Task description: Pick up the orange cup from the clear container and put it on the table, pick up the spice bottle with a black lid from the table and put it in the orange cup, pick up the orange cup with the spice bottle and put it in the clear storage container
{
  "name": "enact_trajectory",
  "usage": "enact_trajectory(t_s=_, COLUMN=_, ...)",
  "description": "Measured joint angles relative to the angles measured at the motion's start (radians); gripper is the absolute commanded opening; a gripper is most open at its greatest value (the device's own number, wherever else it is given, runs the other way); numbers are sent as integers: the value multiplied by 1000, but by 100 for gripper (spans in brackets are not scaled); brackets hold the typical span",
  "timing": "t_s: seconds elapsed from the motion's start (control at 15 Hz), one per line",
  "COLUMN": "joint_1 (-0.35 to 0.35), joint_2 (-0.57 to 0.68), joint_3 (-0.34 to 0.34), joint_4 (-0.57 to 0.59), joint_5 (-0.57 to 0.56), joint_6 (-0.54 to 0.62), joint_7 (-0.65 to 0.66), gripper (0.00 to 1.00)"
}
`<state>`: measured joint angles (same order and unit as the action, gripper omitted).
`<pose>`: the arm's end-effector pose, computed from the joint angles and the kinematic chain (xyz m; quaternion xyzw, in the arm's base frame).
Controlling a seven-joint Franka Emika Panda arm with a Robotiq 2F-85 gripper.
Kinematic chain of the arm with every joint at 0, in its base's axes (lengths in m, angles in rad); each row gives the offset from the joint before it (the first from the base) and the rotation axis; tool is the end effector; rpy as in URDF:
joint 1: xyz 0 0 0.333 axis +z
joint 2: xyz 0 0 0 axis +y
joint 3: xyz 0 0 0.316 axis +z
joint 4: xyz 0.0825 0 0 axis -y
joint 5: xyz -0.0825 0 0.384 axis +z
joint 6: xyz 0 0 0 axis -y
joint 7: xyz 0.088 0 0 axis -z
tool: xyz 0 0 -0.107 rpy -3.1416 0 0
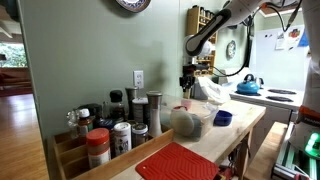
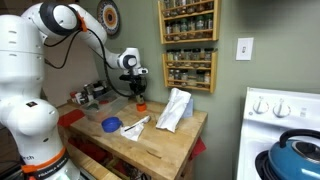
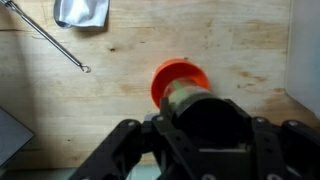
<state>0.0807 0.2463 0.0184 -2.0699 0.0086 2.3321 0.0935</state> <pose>0.5820 0.0578 0.3140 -1.0000 0.0004 -0.0074 0.0061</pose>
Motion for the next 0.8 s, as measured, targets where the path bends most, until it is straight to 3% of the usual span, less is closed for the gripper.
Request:
enact_trajectory(t_s=0.33, joint_1=0, joint_2=39, joint_3=-4, joint_4=0, joint_5=-2, joint_6=27, joint_7=22, gripper=30)
enact_trajectory(t_s=0.4, joint_1=0, joint_2=46, joint_3=-5, joint_4=0, joint_5=-2, joint_6=27, joint_7=26, gripper=51)
enact_trajectory(t_s=0.47, joint_1=0, joint_2=53, joint_3=-5, joint_4=0, joint_5=-2, joint_6=27, joint_7=30, gripper=80)
enact_trajectory(t_s=0.53, joint_1=0, joint_2=59, joint_3=-5, joint_4=0, joint_5=-2, joint_6=27, joint_7=35, gripper=81)
enact_trajectory(t_s=0.73, joint_1=0, joint_2=69, joint_3=-5, joint_4=3, joint_5=1, joint_6=24, joint_7=69, gripper=99)
enact_trajectory(t_s=0.8, joint_1=0, joint_2=67, joint_3=-5, joint_4=7, joint_5=2, joint_6=25, joint_7=79, gripper=100)
